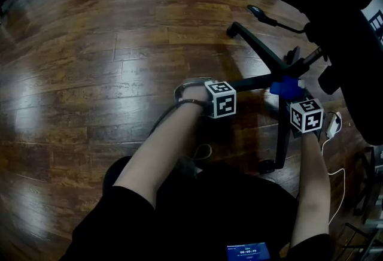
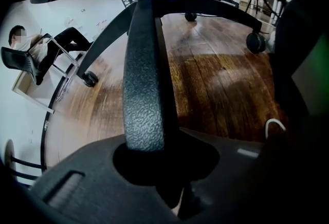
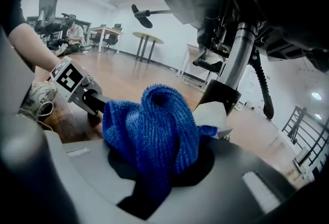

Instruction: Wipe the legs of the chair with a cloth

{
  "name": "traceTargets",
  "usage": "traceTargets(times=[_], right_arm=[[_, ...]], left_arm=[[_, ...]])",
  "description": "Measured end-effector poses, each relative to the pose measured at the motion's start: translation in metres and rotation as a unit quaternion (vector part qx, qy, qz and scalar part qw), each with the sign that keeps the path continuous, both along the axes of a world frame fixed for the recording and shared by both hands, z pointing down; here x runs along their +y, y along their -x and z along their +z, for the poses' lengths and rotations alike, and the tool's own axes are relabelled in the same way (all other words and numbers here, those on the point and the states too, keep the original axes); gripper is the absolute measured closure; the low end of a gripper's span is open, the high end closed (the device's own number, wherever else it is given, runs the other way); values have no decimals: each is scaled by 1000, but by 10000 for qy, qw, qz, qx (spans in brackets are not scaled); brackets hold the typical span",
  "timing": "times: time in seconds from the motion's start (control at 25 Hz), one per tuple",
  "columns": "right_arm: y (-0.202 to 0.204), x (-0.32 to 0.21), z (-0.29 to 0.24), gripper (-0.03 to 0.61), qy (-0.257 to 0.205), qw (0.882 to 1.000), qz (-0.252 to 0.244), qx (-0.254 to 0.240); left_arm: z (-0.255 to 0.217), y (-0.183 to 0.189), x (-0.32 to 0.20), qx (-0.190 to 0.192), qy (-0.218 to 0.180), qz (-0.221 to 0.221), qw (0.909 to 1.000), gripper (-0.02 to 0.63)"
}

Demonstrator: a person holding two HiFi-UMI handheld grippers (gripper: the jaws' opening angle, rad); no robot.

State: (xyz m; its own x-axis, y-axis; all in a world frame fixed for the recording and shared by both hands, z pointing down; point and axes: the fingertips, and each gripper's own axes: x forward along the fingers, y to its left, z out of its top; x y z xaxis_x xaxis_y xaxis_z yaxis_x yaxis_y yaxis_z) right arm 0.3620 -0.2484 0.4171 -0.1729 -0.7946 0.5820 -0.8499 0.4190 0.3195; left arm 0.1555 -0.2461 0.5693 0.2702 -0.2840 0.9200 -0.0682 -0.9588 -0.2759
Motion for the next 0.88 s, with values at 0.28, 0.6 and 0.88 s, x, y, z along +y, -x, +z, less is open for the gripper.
traceTargets(times=[0.28, 0.6, 0.88], right_arm=[[17, 47, 33, 497, 688, 9861, -768, 1302], [31, 174, 81, 497, 2192, 9383, -1508, 2208], [32, 226, 102, 497, 2501, 9099, -1882, 2724]], left_arm=[[1, 0, 0, -10, -27, -8, 10000, 538], [2, 2, -1, -47, -18, -31, 10000, 538], [4, 1, -3, -61, -56, -120, 9999, 538]])
